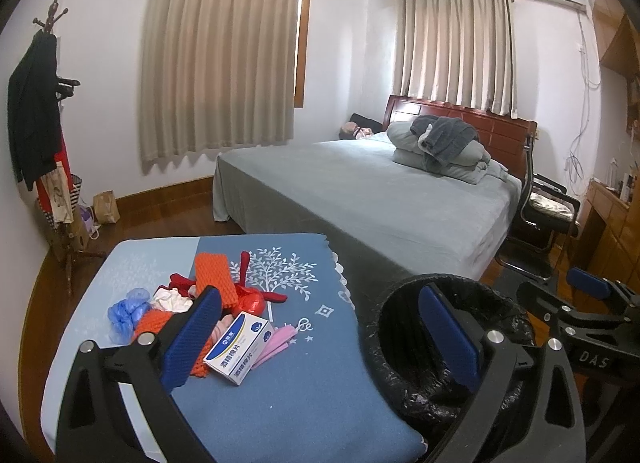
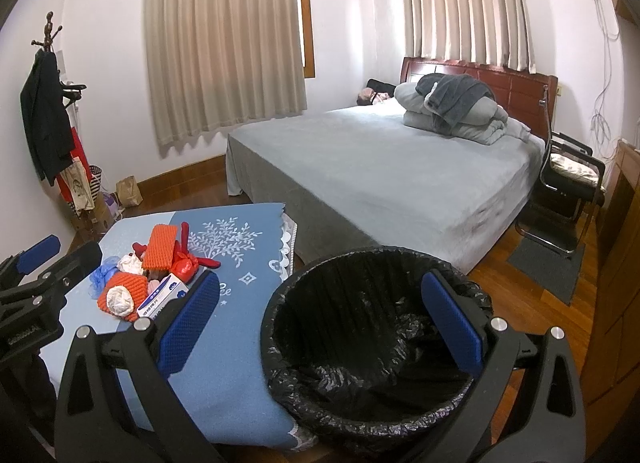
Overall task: Collect trash
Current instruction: 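Grasp the white tissue ball with the left tool while the right tool grasps the alcohol pad box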
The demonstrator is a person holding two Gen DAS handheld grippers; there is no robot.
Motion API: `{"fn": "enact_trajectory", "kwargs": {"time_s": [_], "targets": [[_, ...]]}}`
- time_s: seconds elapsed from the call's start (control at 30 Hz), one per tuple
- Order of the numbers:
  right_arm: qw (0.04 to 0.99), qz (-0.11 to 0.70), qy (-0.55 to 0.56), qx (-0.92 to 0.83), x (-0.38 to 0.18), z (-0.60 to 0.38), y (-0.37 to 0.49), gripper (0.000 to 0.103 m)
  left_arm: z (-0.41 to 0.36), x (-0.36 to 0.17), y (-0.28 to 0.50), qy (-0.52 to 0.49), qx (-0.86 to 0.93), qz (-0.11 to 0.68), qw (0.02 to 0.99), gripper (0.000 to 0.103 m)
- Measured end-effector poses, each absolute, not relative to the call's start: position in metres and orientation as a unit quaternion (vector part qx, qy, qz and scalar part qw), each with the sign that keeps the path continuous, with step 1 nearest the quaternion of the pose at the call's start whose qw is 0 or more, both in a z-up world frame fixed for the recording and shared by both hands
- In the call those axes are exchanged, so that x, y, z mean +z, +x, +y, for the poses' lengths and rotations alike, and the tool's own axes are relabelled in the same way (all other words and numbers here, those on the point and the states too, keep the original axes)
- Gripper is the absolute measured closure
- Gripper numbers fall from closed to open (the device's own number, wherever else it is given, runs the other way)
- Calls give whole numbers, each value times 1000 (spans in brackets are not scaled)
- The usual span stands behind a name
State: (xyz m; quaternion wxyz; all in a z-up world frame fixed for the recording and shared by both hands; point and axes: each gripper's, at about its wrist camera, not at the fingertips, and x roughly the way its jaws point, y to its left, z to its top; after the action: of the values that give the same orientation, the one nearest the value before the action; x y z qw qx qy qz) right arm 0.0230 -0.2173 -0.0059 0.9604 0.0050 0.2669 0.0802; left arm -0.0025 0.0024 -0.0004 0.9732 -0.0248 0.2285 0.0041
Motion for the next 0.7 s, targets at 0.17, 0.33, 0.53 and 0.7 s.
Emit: {"fn": "enact_trajectory", "kwargs": {"time_s": [0.17, 0.33, 0.53, 0.7], "targets": [[960, 267, 4, 84, -11, -211, 26, 5, 9, -2, 1, -30, 8, 231, 973, 6], [958, 268, -1, 97, -33, -192, 40, 5, 23, -10, 4, -23, 35, 223, 974, 6], [952, 280, -7, 122, -55, -162, 63, 5, 64, -38, 12, -12, 93, 233, 968, 6], [942, 304, -9, 145, -81, -131, 87, 5, 103, -67, 16, -5, 127, 255, 958, 6]]}}
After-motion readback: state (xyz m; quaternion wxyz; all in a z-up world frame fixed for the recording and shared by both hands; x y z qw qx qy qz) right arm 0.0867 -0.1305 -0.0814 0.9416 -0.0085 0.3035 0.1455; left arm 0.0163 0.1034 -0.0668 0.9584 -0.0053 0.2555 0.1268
